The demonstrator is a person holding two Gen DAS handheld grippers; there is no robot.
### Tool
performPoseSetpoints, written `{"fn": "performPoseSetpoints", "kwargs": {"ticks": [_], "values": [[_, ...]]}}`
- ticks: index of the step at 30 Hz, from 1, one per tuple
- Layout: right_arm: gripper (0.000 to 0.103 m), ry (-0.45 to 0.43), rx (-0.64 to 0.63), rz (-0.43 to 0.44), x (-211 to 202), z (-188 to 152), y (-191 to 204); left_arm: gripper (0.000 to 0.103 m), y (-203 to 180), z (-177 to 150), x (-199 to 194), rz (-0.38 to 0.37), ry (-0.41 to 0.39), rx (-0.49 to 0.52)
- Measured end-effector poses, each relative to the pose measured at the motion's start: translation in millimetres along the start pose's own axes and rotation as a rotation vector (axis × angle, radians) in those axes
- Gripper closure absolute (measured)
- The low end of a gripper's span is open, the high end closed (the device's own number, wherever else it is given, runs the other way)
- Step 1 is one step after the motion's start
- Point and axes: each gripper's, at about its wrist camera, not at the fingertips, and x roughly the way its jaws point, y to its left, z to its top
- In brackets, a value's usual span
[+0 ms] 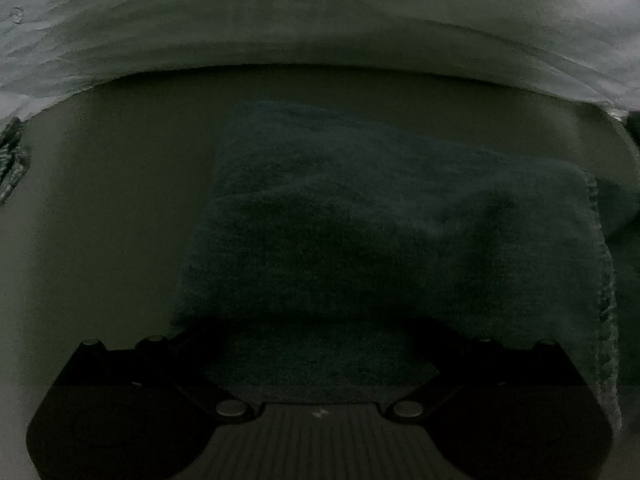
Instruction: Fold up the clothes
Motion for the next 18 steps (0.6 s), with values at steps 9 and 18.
{"fn": "performPoseSetpoints", "kwargs": {"ticks": [9,18], "values": [[0.07,0.271,-0.018,-0.1,43,-94,-16,0.0,70,-28,-49,-0.249,-0.089,-0.248],[0.065,0.466,-0.099,-0.502,80,-169,-86,0.0,116,-62,-64,-0.163,-0.143,-0.207]]}}
